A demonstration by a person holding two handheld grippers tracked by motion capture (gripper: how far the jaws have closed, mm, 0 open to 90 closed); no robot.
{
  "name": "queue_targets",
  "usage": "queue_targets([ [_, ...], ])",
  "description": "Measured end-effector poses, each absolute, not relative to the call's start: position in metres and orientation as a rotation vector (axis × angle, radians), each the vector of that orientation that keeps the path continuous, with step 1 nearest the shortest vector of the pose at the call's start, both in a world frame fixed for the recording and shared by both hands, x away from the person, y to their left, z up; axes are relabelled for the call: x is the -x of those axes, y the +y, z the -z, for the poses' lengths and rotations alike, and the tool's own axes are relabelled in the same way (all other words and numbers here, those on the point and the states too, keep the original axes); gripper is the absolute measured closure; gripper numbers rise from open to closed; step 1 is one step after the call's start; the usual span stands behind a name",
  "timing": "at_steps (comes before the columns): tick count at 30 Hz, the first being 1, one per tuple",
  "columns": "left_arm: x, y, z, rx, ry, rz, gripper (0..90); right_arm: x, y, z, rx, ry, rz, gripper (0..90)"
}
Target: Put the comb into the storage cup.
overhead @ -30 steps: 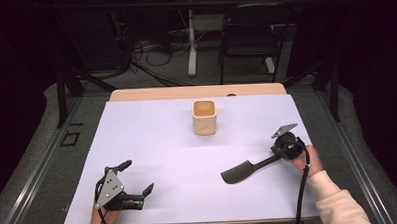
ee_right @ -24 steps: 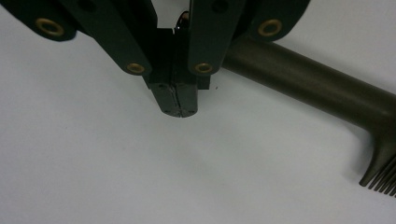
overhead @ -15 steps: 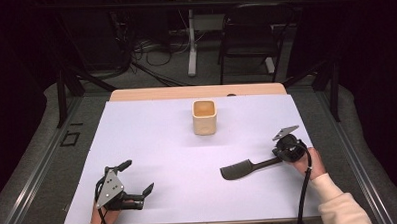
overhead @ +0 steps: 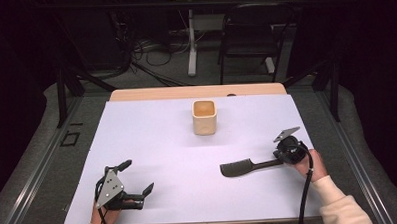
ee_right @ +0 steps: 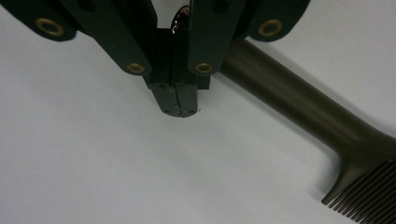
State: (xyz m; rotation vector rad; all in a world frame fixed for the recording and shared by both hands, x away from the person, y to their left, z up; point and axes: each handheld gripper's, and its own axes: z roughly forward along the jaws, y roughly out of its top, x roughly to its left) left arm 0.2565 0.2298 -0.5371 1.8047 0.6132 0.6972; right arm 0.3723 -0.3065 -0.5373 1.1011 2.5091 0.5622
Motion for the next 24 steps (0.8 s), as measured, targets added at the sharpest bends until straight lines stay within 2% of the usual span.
queue_targets([
  [24,-0.257,0.230,0.537,-1.800,0.615,-0.697,0.2,-0.361,-0.308,0.536,-1.124,2.549,-0.572,90.0],
])
